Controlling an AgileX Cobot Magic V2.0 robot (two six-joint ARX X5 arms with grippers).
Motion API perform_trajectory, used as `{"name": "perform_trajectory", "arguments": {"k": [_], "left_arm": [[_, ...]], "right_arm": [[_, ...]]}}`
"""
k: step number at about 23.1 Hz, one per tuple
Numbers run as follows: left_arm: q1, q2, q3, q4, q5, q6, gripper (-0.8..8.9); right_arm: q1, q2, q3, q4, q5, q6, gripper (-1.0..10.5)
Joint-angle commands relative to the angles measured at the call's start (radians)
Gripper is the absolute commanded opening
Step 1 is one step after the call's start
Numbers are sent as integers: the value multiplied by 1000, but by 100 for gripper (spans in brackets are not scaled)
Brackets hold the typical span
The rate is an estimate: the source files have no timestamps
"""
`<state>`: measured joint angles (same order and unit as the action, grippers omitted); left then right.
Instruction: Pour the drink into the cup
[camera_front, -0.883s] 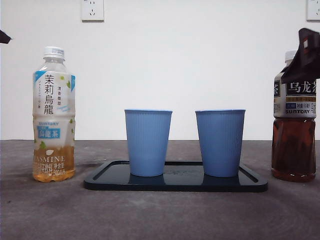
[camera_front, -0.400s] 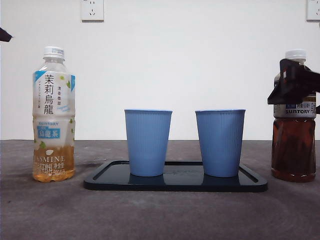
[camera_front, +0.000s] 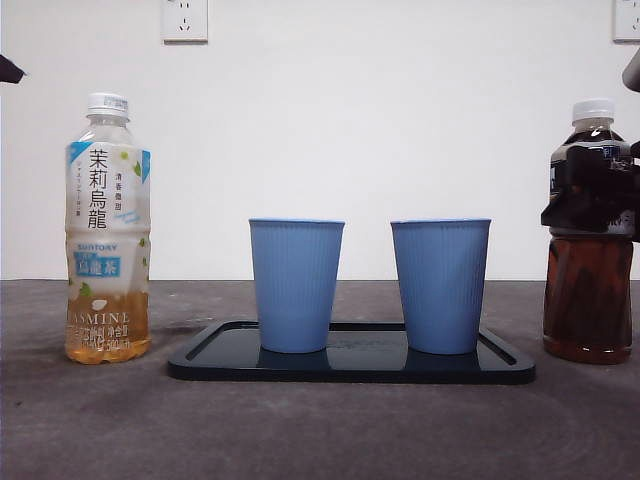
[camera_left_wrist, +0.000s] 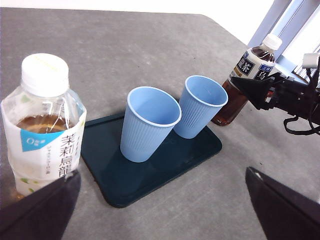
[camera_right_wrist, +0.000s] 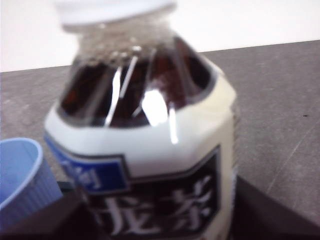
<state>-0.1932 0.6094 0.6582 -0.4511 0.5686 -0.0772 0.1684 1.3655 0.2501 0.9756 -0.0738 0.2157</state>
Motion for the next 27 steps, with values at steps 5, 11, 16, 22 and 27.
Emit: {"name": "perform_trajectory", "arguments": {"k": [5, 11, 16, 22, 27], "left_arm": [[-3, 6, 18, 18, 3, -2, 528], [-3, 6, 18, 21, 3, -2, 528], [-3, 6, 18, 22, 3, -2, 528], [-3, 6, 18, 22, 3, -1, 528], [-3, 6, 18, 22, 3, 6, 528]], "right_arm": [[3, 13, 0, 26, -5, -1, 150], [3, -45, 19, -68, -11, -41, 150], [24, -157, 107, -349, 1, -84, 150], [100, -246, 277, -798, 119, -171, 150], [210, -247, 468, -1183, 271, -293, 150]]}}
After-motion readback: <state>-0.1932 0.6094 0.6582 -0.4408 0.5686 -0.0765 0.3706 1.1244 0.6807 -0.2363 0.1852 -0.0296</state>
